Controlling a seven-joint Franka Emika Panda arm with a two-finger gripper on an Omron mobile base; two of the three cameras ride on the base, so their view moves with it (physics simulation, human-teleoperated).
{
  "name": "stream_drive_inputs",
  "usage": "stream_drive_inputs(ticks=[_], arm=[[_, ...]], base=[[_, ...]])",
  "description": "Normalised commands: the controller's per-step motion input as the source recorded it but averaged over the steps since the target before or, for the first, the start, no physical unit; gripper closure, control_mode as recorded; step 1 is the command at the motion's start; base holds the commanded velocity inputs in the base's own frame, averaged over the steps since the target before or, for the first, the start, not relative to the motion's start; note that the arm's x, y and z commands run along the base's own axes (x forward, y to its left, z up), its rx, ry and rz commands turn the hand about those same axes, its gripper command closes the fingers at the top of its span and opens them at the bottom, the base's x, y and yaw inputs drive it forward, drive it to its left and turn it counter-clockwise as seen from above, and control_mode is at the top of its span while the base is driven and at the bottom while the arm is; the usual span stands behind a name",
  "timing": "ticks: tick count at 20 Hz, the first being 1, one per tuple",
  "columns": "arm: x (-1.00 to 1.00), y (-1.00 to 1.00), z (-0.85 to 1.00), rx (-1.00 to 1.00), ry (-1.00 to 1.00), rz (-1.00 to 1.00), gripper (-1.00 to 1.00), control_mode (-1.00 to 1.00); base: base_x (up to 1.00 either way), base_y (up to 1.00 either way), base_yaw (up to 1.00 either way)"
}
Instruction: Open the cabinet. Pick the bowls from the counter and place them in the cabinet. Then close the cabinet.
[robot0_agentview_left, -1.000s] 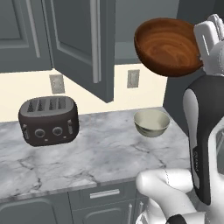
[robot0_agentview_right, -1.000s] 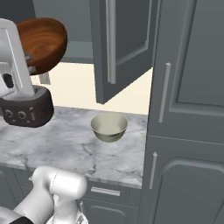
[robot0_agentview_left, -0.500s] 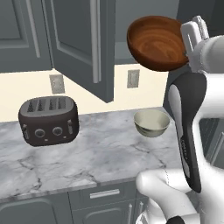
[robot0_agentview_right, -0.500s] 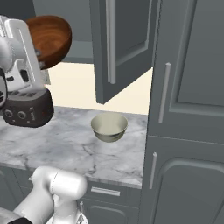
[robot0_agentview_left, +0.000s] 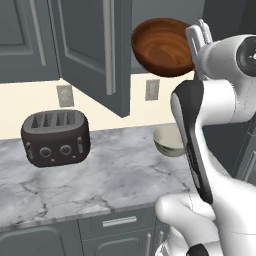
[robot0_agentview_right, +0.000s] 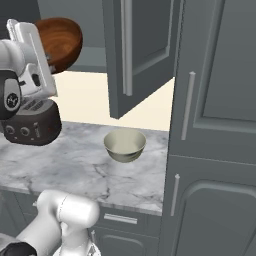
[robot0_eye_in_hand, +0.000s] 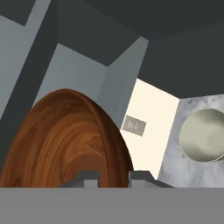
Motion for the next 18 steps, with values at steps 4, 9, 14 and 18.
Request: stream_drive_inputs(ticks=[4,9,14,18], arm=[[0.56,0.23,0.0,0.0,0.0,0.0,1.0,-1.0],[0.62,0.18,0.0,0.0,0.0,0.01,1.0,-1.0],[0.68,0.03,0.0,0.0,0.0,0.09,1.0,-1.0],[0.43,0.0,0.0,0.0,0.01,0.2,1.0,-1.0]], base=[[0.0,0.0,0.0],[0.0,0.0,0.0],[0.0,0.0,0.0],[0.0,0.0,0.0]])
